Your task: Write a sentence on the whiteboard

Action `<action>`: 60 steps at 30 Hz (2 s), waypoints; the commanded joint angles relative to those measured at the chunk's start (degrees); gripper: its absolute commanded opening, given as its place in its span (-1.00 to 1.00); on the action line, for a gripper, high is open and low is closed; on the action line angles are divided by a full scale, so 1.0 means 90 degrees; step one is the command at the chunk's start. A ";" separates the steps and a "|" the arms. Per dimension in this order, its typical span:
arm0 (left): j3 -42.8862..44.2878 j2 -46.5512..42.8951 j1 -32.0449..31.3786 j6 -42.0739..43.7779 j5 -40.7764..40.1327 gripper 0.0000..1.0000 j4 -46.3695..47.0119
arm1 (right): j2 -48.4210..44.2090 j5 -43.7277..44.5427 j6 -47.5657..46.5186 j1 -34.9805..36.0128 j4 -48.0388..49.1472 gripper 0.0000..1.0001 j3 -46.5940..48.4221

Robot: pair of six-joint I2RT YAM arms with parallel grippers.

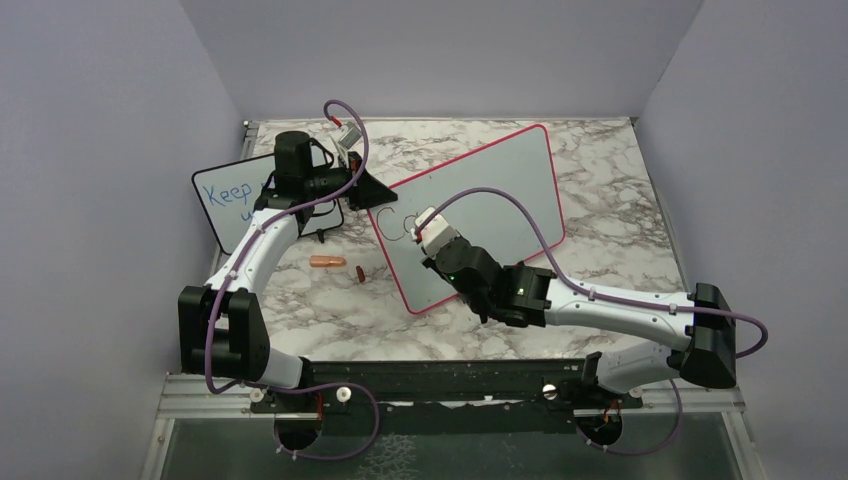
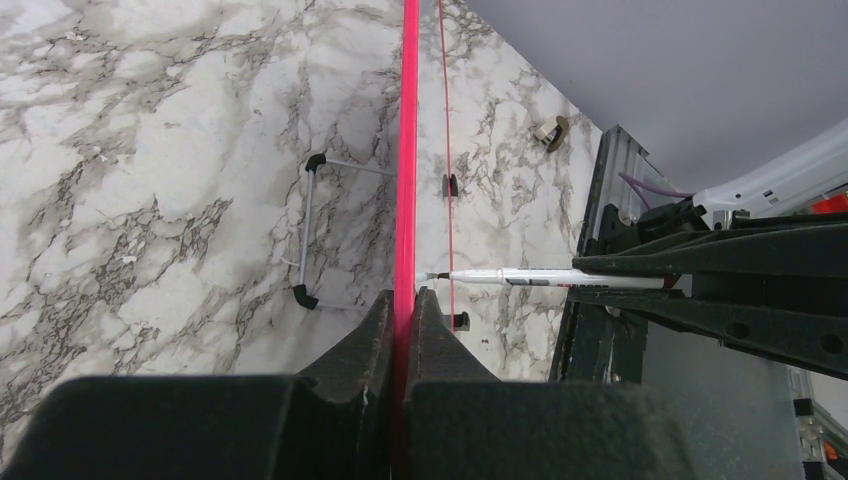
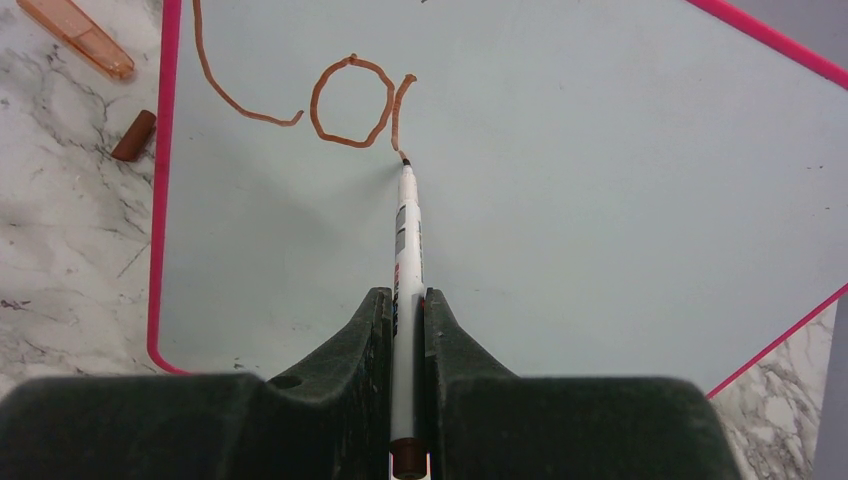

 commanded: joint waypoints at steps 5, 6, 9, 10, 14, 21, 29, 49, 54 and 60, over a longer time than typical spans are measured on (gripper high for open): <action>-0.0116 0.0244 -0.0081 0.0559 -0.0186 -1.00 -0.0491 | -0.0163 0.0322 -0.0177 -0.0089 0.0167 -0.97 -0.0087; -0.0118 0.0241 -0.0081 0.0559 -0.0190 -1.00 -0.0491 | -0.0172 0.0333 -0.0195 -0.0097 0.0196 -0.98 -0.0095; -0.0117 0.0244 -0.0081 0.0559 -0.0183 -1.00 -0.0491 | -0.0173 0.0359 -0.0239 -0.0126 0.0288 -0.97 -0.0080; -0.0116 0.0243 -0.0081 0.0565 -0.0181 -1.00 -0.0491 | -0.0173 0.0360 -0.0250 -0.0133 0.0323 -0.97 -0.0080; -0.0116 0.0242 -0.0081 0.0568 -0.0174 -1.00 -0.0491 | -0.0164 0.0343 -0.0318 -0.0172 0.0443 -0.97 -0.0073; -0.0116 0.0242 -0.0081 0.0569 -0.0156 -1.00 -0.0491 | -0.0134 0.0308 -0.0412 -0.0226 0.0627 -0.97 -0.0042; -0.0106 0.0242 -0.0081 0.0569 -0.0138 -1.00 -0.0491 | -0.0103 0.0218 -0.0535 -0.0292 0.0790 -0.97 0.0044; -0.0108 0.0242 -0.0086 0.0569 -0.0128 -1.00 -0.0491 | 0.0015 0.0043 -0.0624 -0.0373 0.0880 -0.97 0.0154; -0.0106 0.0256 -0.0082 0.0558 -0.0128 -1.00 -0.0491 | -0.0043 -0.0023 -0.0548 -0.0373 0.0660 -0.97 0.0128; -0.0106 0.0267 -0.0081 0.0557 -0.0128 -1.00 -0.0491 | -0.0084 -0.0150 -0.0448 -0.0373 0.0403 -0.97 0.0074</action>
